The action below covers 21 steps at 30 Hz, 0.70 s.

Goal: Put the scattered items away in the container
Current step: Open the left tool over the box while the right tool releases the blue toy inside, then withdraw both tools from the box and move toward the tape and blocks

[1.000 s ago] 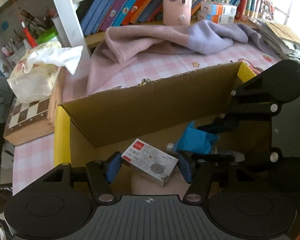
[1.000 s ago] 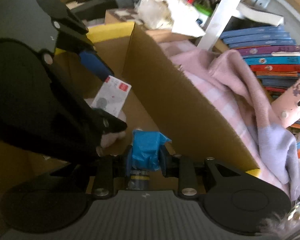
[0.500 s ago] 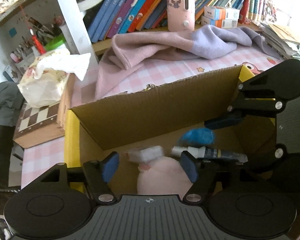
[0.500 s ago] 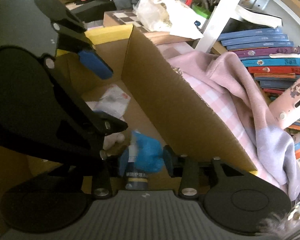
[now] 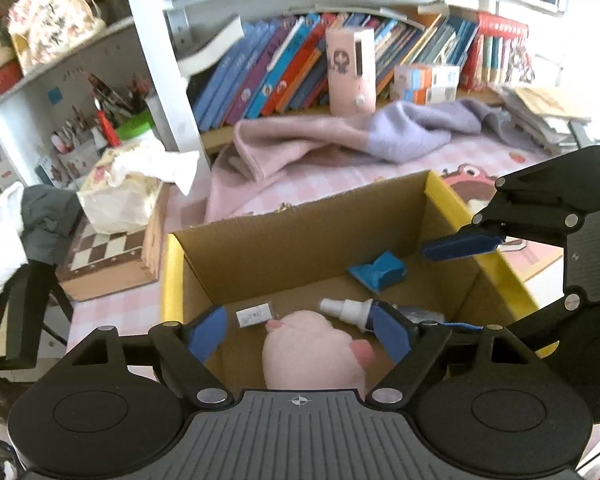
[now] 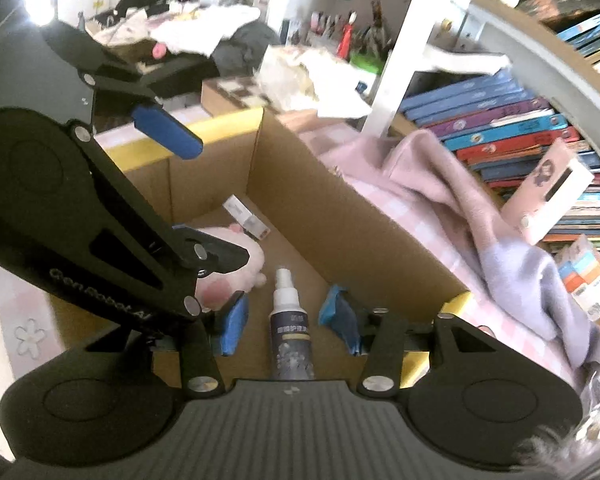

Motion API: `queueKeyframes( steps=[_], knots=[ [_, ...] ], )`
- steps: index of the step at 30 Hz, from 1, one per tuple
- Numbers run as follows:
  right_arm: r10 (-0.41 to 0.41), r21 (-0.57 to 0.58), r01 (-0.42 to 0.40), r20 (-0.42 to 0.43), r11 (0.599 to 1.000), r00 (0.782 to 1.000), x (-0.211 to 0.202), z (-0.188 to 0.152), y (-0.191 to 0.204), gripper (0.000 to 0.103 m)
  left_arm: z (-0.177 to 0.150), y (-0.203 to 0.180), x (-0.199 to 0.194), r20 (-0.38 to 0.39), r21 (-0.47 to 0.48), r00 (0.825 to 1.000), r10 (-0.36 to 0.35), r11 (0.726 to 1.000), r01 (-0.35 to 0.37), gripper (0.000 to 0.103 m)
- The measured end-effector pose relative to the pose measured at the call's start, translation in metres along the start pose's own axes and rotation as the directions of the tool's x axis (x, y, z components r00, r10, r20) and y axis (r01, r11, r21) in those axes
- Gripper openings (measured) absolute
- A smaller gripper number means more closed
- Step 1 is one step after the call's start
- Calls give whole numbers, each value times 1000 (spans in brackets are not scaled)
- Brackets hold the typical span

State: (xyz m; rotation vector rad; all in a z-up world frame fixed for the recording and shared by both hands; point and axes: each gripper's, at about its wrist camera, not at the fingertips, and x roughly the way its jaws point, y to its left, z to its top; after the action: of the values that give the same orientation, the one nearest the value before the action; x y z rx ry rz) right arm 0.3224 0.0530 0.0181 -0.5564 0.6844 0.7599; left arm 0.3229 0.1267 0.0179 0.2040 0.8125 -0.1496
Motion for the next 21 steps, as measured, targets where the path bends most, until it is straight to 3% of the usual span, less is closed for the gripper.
queueKeyframes(
  steps=[12,21],
  knots=[
    [-105,66,96,138,993,985,-82,-22,33,56,-38,-11,-86,126,-54,991,55,997,-48,88],
    [-178,191,140,196,971,964,-137,-55,58,56,-87,-25,-135,138,-89,986,96,992,-84,89]
  ],
)
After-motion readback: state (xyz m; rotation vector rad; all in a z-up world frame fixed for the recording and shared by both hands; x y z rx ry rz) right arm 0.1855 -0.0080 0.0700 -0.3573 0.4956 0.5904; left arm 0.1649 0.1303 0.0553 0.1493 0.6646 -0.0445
